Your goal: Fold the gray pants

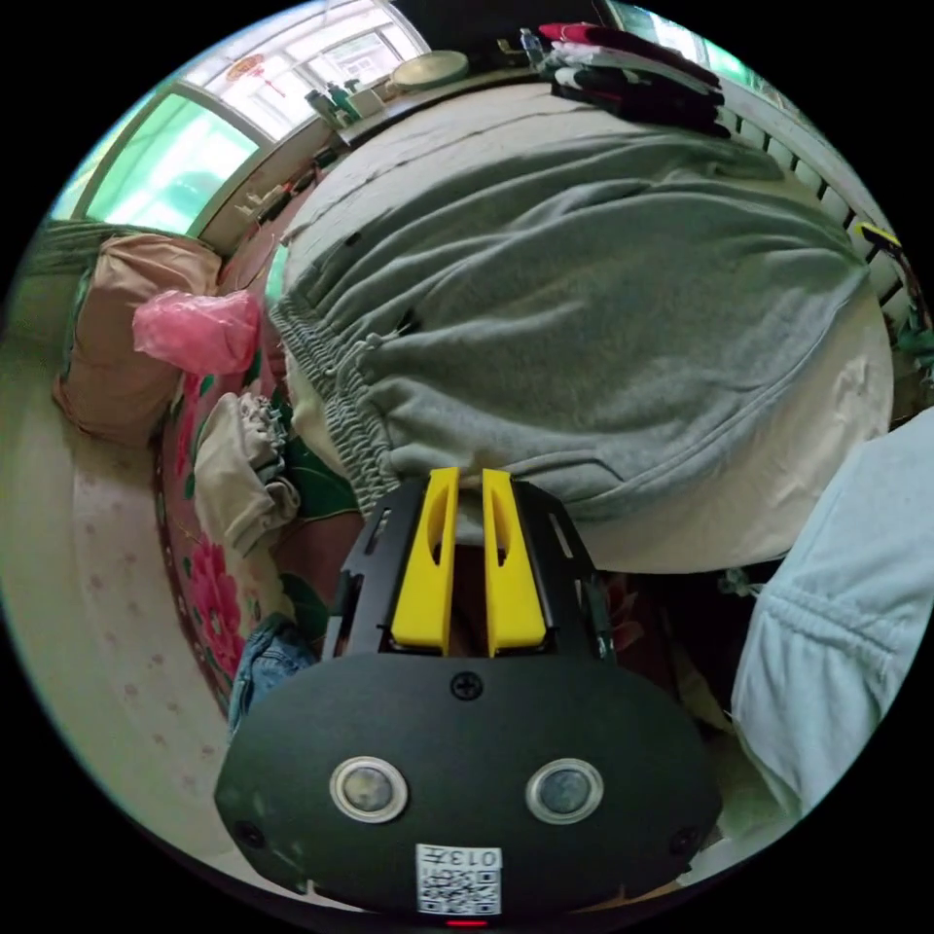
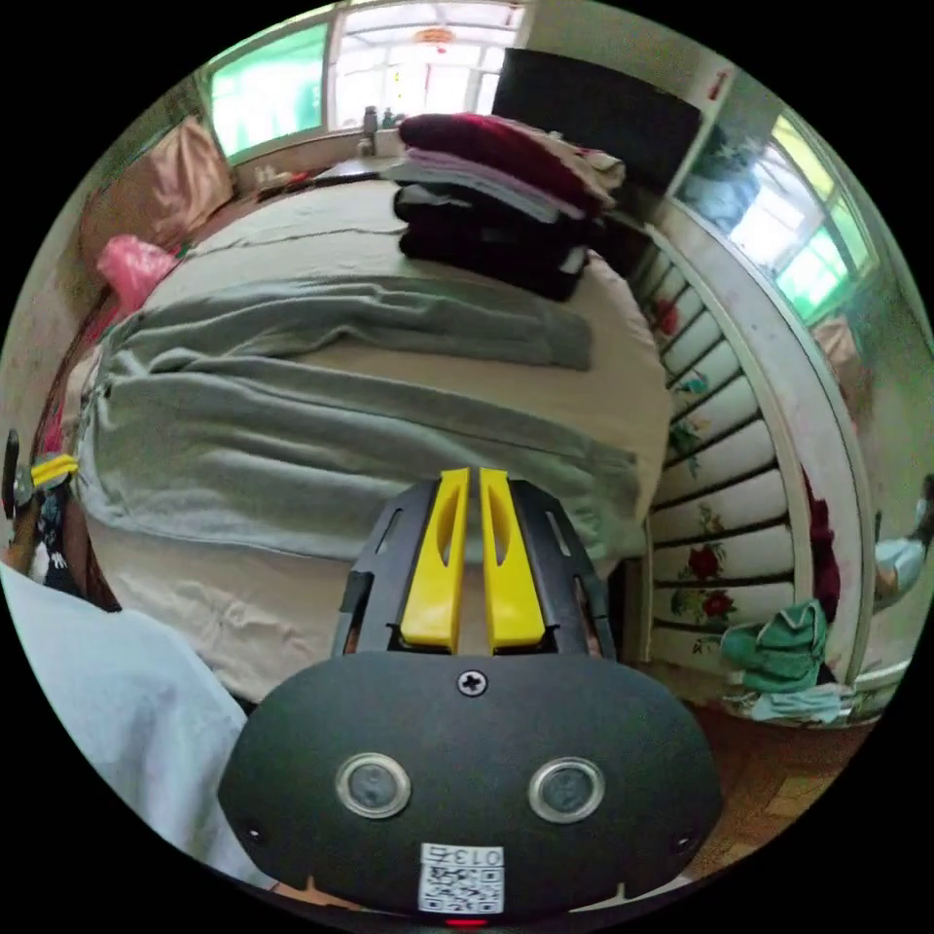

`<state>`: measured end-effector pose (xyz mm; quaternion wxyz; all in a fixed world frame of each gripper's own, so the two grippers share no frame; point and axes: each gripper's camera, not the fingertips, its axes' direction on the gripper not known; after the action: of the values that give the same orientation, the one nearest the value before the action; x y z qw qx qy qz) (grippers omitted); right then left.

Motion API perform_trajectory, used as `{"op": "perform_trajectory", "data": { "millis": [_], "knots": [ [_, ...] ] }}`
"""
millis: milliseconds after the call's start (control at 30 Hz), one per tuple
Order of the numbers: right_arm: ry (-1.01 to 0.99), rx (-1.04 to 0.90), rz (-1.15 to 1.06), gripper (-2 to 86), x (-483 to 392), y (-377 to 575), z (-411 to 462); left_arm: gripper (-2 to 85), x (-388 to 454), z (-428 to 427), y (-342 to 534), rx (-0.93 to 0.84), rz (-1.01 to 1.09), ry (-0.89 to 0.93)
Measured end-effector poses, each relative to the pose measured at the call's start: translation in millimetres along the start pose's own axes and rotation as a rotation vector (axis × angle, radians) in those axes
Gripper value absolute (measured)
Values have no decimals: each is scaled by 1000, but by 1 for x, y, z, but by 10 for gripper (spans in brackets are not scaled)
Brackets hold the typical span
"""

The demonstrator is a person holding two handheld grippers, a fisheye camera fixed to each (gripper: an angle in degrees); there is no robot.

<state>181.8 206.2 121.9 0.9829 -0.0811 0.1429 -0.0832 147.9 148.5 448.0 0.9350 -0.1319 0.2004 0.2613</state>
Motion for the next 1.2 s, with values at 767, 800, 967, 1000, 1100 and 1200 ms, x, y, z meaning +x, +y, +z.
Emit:
{"op": "perform_trajectory", "data": {
  "millis": [767, 800, 967, 1000, 1100, 1200],
  "knots": [
    [-28, -195, -165, 1, -74, -84, 67, -3, -26, -14, -5, 59, -142, 185],
    [-38, -183, -166, 1, -72, -85, 69, -3, -28, -14, -4, 61, -146, 195],
    [25, 13, -65, 7, -39, -113, 28, 0, -62, -51, -6, 147, -245, 130],
    [38, 76, -49, 11, -23, -130, 18, 0, -69, -58, -9, 183, -259, 117],
    [-65, 112, -139, 29, 7, -197, 24, 11, -109, -70, -56, 251, -189, 123],
    [-74, 74, -284, 67, 13, -278, 50, 42, -134, -58, -133, 210, -18, 111]
  ]
}}
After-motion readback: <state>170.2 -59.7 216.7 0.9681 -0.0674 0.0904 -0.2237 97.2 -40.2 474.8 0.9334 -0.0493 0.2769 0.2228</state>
